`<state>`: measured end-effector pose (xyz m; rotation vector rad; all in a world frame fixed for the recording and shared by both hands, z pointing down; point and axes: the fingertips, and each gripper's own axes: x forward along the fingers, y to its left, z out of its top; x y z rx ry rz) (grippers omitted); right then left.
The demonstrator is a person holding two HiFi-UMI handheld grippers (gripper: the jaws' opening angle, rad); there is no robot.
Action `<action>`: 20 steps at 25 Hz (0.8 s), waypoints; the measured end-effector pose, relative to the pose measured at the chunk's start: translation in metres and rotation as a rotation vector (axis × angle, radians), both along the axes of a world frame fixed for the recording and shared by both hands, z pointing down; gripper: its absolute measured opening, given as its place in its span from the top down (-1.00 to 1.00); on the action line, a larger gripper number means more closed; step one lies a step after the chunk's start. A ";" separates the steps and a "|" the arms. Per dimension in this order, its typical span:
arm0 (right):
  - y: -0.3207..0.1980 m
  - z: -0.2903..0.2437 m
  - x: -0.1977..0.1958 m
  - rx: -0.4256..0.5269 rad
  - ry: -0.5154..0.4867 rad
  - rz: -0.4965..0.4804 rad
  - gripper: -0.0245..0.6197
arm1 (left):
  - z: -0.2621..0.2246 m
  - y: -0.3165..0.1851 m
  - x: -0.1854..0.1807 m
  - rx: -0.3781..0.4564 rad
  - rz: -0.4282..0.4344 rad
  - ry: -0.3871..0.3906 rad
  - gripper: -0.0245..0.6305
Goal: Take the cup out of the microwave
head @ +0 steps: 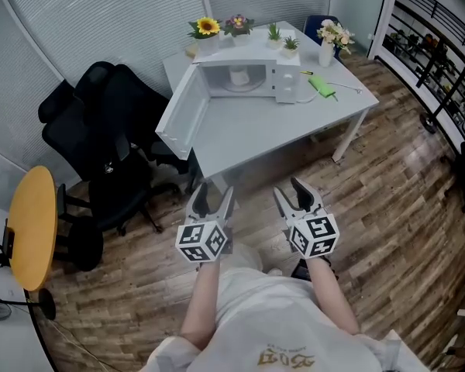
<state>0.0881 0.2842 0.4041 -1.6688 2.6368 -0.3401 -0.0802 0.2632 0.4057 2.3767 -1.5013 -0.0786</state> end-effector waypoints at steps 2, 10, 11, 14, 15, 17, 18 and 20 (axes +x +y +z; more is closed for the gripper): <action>-0.004 0.005 0.005 -0.018 -0.027 -0.003 0.29 | 0.007 -0.002 0.002 -0.016 -0.006 0.007 -0.09; -0.039 0.020 0.016 -0.056 -0.023 -0.018 0.29 | 0.024 -0.032 0.014 -0.056 -0.010 0.024 -0.09; -0.045 0.023 0.017 -0.062 -0.018 -0.018 0.29 | 0.026 -0.039 0.015 -0.059 -0.010 0.026 -0.09; -0.072 0.033 0.014 -0.074 -0.002 -0.025 0.29 | 0.034 -0.067 0.011 -0.067 -0.019 0.026 -0.08; -0.084 0.036 0.013 -0.079 0.003 -0.028 0.29 | 0.037 -0.079 0.010 -0.072 -0.022 0.027 -0.08; -0.110 0.042 0.013 -0.092 0.013 -0.031 0.29 | 0.043 -0.104 0.010 -0.084 -0.026 0.030 -0.08; -0.124 0.044 0.014 -0.099 0.018 -0.031 0.29 | 0.046 -0.118 0.010 -0.092 -0.026 0.030 -0.08; -0.155 0.048 0.013 -0.114 0.028 -0.032 0.29 | 0.050 -0.149 0.009 -0.106 -0.028 0.028 -0.08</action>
